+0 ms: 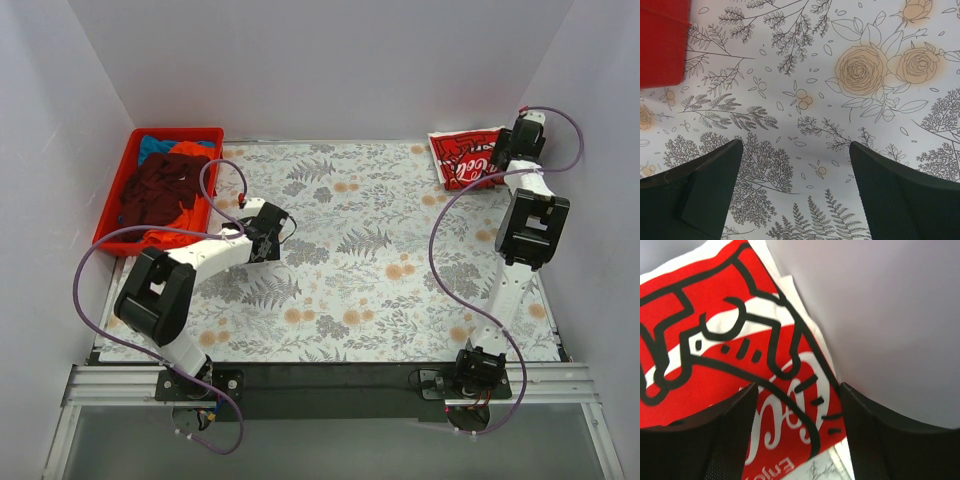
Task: Fold and stack the t-shirts
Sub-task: Neatly place the folded tshirt to the corner, then reset both grippers
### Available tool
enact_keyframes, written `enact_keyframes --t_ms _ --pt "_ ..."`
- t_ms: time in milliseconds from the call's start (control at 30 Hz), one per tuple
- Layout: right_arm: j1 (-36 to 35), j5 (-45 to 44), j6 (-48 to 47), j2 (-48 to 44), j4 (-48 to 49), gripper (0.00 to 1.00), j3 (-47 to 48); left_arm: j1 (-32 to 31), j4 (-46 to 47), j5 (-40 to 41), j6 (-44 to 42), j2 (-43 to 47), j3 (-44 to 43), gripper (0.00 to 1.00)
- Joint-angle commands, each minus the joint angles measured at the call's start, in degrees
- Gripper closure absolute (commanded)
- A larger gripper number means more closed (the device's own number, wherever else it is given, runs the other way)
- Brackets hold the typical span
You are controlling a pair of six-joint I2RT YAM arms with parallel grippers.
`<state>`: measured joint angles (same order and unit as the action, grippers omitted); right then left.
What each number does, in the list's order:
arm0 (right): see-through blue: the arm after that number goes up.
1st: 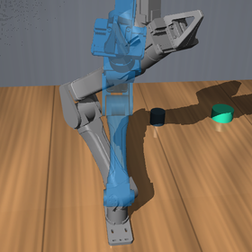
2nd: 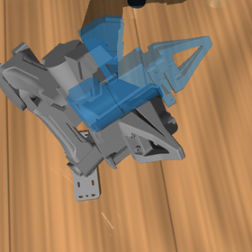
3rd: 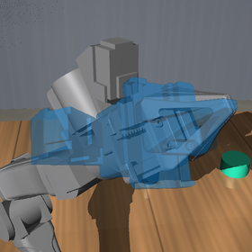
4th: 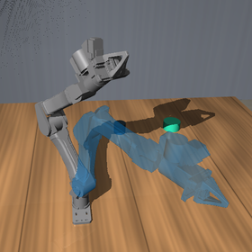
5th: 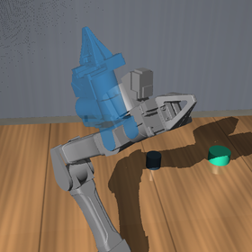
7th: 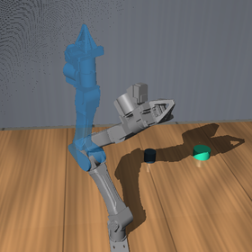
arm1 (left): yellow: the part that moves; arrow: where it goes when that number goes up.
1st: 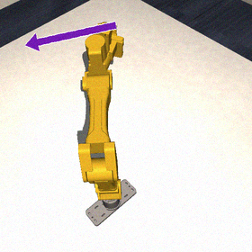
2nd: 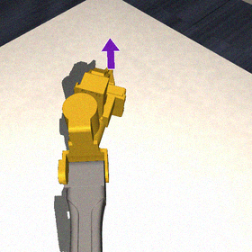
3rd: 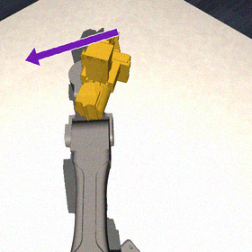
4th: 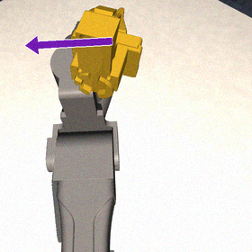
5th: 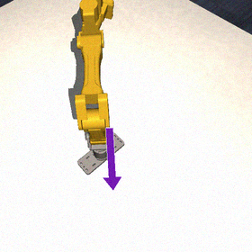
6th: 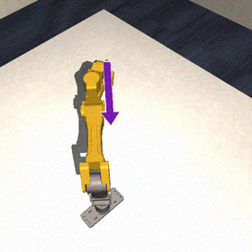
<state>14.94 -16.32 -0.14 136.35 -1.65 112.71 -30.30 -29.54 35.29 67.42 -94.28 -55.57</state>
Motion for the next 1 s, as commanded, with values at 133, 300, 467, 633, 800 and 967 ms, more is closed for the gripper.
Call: enact_keyframes --t_ms 133,300,467,633,800,967 --pt "-1.8 5.0 6.2 -20.3 1.9 0.02 -12.2 0.3 0.2 0.1 1.0 6.3 -2.2 0.13" --pt "-1.5 12.6 13.3 -37.6 -2.8 0.02 -25.8 0.3 0.7 -1.1 1.4 11.3 -2.2 0.12" --pt "-1.2 19.0 15.8 -56.2 -6.9 0.02 -40.4 0.3 2.5 -0.7 1.8 18.1 -0.2 0.12" --pt "-0.8 24.2 13.4 -77.2 -15.0 0.02 -51.0 0.3 3.4 -2.7 3.9 27.5 4.1 0.1" --pt "-8.4 16.6 11.8 -95.0 -20.2 0.02 -56.6 0.2 1.7 -6.0 4.8 39.1 6.6 0.07" --pt "-18.4 8.9 8.6 -105.1 -21.1 0.02 -61.7 0.2 -0.3 -3.0 5.4 50.5 10.5 0.04"
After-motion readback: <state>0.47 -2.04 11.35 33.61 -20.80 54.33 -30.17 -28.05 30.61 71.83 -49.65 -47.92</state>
